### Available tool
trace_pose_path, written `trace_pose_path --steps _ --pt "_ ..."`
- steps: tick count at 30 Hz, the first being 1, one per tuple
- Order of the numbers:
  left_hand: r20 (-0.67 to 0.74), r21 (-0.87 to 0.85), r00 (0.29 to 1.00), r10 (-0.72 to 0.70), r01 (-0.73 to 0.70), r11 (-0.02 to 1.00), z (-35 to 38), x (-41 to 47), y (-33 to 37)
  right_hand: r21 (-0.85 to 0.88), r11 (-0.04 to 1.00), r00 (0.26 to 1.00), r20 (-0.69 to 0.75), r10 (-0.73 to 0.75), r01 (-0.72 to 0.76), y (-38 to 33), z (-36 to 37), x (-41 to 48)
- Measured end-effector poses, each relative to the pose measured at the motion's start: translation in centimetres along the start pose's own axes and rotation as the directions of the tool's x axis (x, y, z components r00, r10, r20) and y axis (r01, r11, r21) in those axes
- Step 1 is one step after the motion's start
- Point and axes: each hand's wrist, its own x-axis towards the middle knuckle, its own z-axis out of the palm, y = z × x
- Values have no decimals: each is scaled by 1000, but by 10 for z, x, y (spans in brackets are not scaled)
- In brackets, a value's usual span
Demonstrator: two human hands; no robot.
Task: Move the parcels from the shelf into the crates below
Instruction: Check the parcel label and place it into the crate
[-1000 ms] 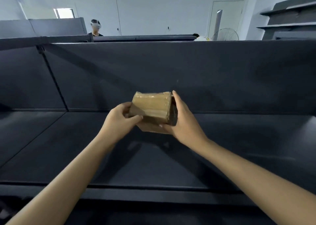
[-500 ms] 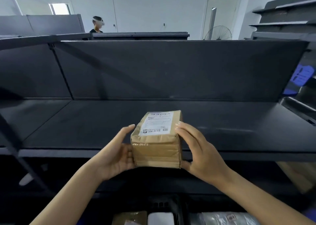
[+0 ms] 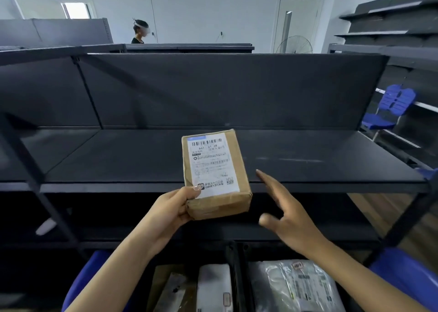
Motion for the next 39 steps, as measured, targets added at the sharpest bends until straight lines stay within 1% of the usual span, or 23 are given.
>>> trace_pose_path --steps 1,2,3,5,6,8,10,12,14,16,18,20,22,23,26,30,32,39 --pt "6 29 999 35 -35 999 2 -5 -2 141 985 994 -17 104 -101 -3 4 -2" --pt "22 51 997 71 -72 996 4 -11 -5 258 947 980 11 197 -193 -6 8 -2" --pt "39 64 994 101 -103 993 6 -15 -8 339 904 965 70 252 -261 -9 12 -3" --pt "77 80 989 129 -135 988 10 -24 -12 403 857 946 160 280 -322 -14 18 -5" --pt "94 93 987 134 -142 985 12 -28 -14 410 850 943 171 285 -331 -15 20 -7" --pt "106 127 984 145 -158 979 15 -34 -17 438 839 946 145 289 -323 -15 25 -11" --pt "63 133 985 160 -167 977 16 -38 -23 477 825 951 101 291 -304 -13 30 -16" --pt "-13 114 984 176 -174 978 17 -42 -30 496 824 956 47 291 -275 -10 37 -22" --pt "-16 103 977 213 -210 972 20 -48 -38 511 820 957 18 290 -258 -9 45 -27" --pt "-12 88 973 230 -228 970 25 -53 -47 494 829 955 11 296 -263 -11 52 -33" --pt "-45 35 973 226 -225 974 27 -54 -55 450 849 951 -2 310 -276 -13 56 -37" --pt "-66 -5 972 225 -226 974 25 -54 -61 405 872 944 -58 325 -275 -15 58 -41" --pt "-82 -20 970 227 -230 973 23 -53 -66 361 890 928 -136 347 -280 -16 60 -44" --pt "-86 -16 969 231 -233 972 22 -53 -68 334 901 928 -151 341 -277 -17 62 -46" --pt "-77 33 964 253 -251 967 19 -52 -72 242 931 939 -145 312 -272 -18 71 -49" --pt "-99 160 947 305 -287 944 14 -49 -78 224 931 924 -191 330 -286 -16 79 -53" --pt "-100 207 946 309 -284 936 15 -48 -80 211 930 910 -231 345 -300 -14 80 -57" --pt "-93 206 967 236 -213 955 46 -47 -103 137 920 856 -337 393 -368 1 61 -90"
